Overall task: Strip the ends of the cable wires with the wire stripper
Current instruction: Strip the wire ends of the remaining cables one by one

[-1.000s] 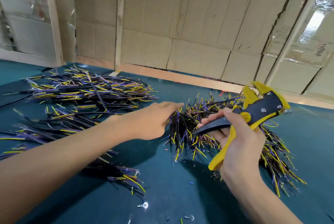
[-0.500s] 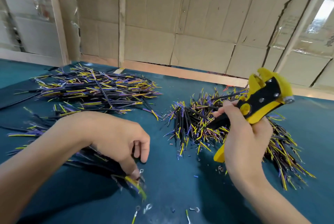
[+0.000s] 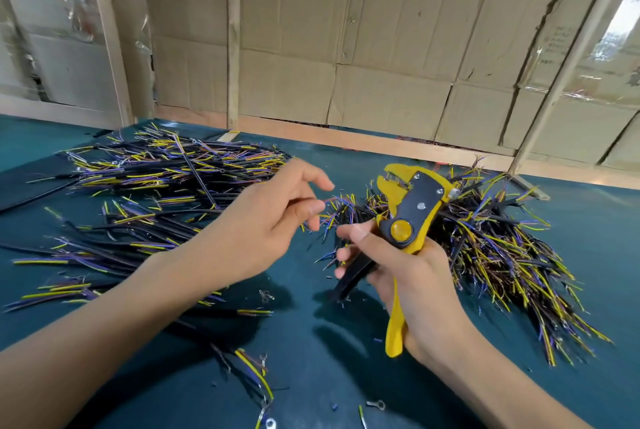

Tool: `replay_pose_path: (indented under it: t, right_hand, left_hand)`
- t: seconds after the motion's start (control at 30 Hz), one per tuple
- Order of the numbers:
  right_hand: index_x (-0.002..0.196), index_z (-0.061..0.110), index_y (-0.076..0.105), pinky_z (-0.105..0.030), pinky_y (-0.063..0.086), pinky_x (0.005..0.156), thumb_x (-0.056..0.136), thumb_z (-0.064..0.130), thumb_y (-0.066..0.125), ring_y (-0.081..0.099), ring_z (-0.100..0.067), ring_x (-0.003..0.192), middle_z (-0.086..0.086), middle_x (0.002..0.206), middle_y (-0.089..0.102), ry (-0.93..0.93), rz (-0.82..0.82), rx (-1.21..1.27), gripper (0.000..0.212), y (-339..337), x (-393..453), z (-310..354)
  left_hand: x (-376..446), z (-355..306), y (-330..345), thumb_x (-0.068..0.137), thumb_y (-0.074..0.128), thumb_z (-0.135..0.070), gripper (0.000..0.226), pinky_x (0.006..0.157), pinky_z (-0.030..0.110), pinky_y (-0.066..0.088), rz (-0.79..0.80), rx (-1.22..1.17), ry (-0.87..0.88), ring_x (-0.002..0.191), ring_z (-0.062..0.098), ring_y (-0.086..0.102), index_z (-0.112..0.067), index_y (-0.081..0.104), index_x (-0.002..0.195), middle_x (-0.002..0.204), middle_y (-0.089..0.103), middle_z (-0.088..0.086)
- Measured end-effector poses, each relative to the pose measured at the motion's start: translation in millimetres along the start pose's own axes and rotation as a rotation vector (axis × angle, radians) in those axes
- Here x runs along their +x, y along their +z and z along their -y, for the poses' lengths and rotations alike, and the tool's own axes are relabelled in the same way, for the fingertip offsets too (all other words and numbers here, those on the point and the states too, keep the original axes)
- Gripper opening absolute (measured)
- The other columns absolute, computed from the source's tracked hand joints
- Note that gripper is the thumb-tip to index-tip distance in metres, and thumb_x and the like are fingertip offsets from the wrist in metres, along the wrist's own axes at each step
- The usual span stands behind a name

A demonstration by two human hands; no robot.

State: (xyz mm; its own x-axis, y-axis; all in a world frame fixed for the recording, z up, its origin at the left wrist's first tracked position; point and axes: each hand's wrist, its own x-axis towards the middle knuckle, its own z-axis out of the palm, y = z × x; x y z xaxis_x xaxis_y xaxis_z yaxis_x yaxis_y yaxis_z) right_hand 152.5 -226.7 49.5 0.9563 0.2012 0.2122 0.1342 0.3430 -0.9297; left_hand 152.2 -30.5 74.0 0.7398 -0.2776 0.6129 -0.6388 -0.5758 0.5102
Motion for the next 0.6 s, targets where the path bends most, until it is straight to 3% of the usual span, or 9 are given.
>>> replay_pose_path:
  t: [0.13, 0.23, 0.3, 0.4, 0.5, 0.6]
  right_hand:
    - [0.082, 0.007, 0.072, -0.043, 0.056, 0.066, 0.079, 0.004, 0.075, 0.065, -0.032, 0.07, -0.026, 0.085, 0.067, -0.063, 0.089, 0.067, 0.005, 0.7, 0.0, 2.0]
    - [0.075, 0.016, 0.072, -0.045, 0.057, 0.069, 0.083, -0.003, 0.073, 0.064, -0.031, 0.066, -0.021, 0.077, 0.068, -0.137, 0.054, -0.018, 0.02, -0.5, 0.9, 3.9]
    - [0.077, 0.013, 0.068, -0.045, 0.057, 0.069, 0.085, -0.009, 0.07, 0.064, -0.031, 0.067, -0.02, 0.077, 0.067, -0.123, -0.012, 0.004, 0.024, -3.3, 3.1, 6.5]
    - [0.083, 0.006, 0.061, -0.044, 0.057, 0.07, 0.085, -0.01, 0.067, 0.063, -0.03, 0.067, -0.018, 0.08, 0.062, -0.105, -0.085, 0.132, 0.018, -7.3, 6.8, 13.6]
    - [0.081, 0.005, 0.058, -0.044, 0.057, 0.071, 0.088, -0.011, 0.063, 0.061, -0.029, 0.067, -0.018, 0.081, 0.06, -0.127, -0.105, 0.206, 0.018, -11.5, 9.6, 19.7]
    - [0.082, 0.003, 0.057, -0.043, 0.057, 0.071, 0.091, -0.011, 0.061, 0.062, -0.028, 0.067, -0.015, 0.079, 0.063, -0.134, -0.098, 0.184, 0.017, -13.0, 10.4, 19.6]
  left_hand:
    - [-5.8, -2.5, 9.0, 0.103, 0.047, -0.016, 0.033, 0.075, 0.014, 0.042, 0.141, 0.017, 0.079, 0.078, 0.007, 0.06, -0.024, 0.036, 0.133, 0.079, 0.063, -0.01]
    - [-7.8, -5.1, 12.6, 0.103, 0.049, -0.018, 0.038, 0.076, 0.009, 0.039, 0.162, -0.025, 0.077, 0.08, 0.001, 0.061, -0.024, 0.033, 0.136, 0.083, 0.068, -0.012]
    - [-7.8, -3.3, 11.2, 0.102, 0.052, -0.025, 0.043, 0.076, 0.017, 0.044, 0.174, -0.037, 0.053, 0.08, 0.007, 0.062, -0.029, 0.032, 0.139, 0.089, 0.07, -0.014]
    - [-7.5, 6.1, 4.6, 0.1, 0.055, -0.032, 0.03, 0.072, 0.033, 0.048, 0.187, 0.079, 0.028, 0.072, 0.018, 0.063, -0.031, 0.049, 0.129, 0.089, 0.069, -0.018]
    - [-8.3, 15.8, -0.1, 0.101, 0.053, -0.025, 0.016, 0.064, 0.027, 0.048, 0.117, 0.163, 0.042, 0.069, 0.011, 0.063, -0.018, 0.066, 0.109, 0.087, 0.068, -0.015]
    - [-8.3, 14.5, 1.4, 0.099, 0.059, -0.015, 0.014, 0.07, 0.021, 0.047, 0.066, 0.183, 0.05, 0.078, 0.004, 0.062, -0.017, 0.067, 0.109, 0.093, 0.067, -0.014]
